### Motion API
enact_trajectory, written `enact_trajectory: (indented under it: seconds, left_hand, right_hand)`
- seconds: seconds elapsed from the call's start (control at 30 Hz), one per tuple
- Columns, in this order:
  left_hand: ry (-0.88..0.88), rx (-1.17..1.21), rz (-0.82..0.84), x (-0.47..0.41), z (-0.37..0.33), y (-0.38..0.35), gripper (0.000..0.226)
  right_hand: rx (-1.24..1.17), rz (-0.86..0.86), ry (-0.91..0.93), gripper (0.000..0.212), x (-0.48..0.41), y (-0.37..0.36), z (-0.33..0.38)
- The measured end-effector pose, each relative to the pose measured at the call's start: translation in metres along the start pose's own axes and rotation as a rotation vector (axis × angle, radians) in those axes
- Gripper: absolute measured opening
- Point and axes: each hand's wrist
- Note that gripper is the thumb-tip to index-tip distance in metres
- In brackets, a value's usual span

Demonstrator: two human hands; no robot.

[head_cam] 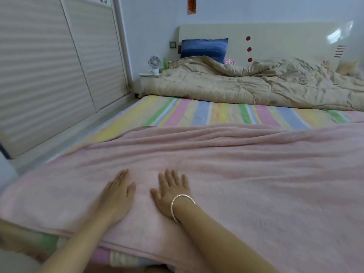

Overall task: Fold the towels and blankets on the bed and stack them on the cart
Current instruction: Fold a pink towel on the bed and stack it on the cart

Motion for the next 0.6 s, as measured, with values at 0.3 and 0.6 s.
enact_trajectory:
  seconds: [0.3, 0.6]
  left_hand:
    - [-0.050, 0.188, -0.234, -0.092, -0.063, 0.006, 0.032]
    - [-0.203, 0.243, -0.222, -0.223, -0.224, -0.027, 0.028]
  right_hand:
    - [-0.206, -0.412, 0.301, 0.042, -0.058, 0.066, -0.084]
    - [0.174, -0.122, -0.171, 0.055, -0.157, 0.152, -0.267]
Point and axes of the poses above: each hand's wrist, its own x-axis away from the middle knuckle, its own y-axis out of the back of the hand, z = x × y, and after that the axes turned 15 degrees about y, right-handed
